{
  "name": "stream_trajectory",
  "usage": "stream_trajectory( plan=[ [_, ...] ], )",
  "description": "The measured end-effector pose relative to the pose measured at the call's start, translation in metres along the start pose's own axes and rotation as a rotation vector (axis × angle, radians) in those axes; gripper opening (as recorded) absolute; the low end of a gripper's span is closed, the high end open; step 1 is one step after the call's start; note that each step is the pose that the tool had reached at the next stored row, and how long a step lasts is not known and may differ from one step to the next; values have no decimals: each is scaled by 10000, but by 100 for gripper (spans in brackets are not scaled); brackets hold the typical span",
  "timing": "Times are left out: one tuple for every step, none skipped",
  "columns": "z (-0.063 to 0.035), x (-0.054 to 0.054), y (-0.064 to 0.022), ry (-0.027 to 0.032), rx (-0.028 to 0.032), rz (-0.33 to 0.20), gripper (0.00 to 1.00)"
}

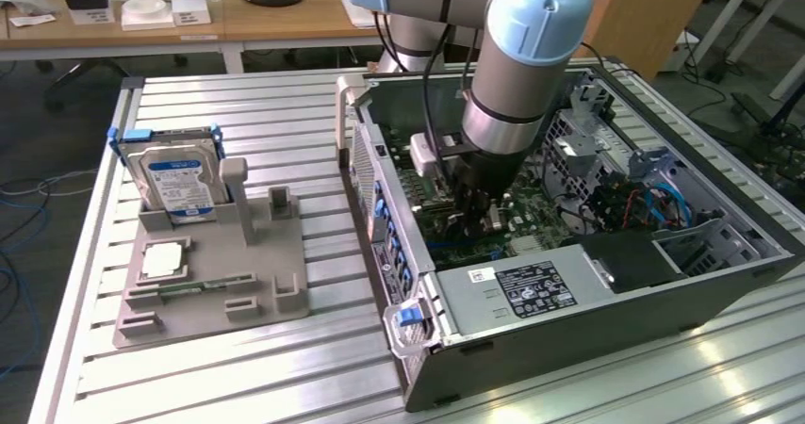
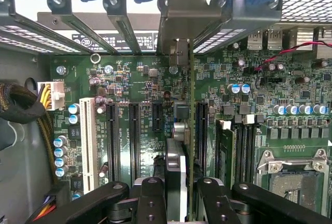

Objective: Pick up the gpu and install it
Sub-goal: 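Insert the gpu into the slot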

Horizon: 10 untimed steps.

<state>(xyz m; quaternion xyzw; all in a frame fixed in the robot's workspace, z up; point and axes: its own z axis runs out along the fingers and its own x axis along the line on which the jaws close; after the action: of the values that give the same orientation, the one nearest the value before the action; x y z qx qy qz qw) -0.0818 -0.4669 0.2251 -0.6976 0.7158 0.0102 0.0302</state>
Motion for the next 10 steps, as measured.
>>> stream_trajectory(
  plan=[
    [10, 1, 1, 5, -2, 0, 28],
    [24, 2, 1, 7, -1, -1, 28],
    [42, 3, 1, 4, 1, -2, 28],
    [55, 5, 2, 14, -7, -1, 28],
    [71, 6, 4, 14, -7, 0, 28],
    [88, 6, 7, 5, -2, 0, 28],
    [97, 6, 9, 3, -1, 0, 28],
    [105, 6, 12, 5, 0, -2, 28],
    [117, 6, 17, 8, -2, -4, 28],
    [130, 7, 20, 4, -1, -6, 28]
  ],
)
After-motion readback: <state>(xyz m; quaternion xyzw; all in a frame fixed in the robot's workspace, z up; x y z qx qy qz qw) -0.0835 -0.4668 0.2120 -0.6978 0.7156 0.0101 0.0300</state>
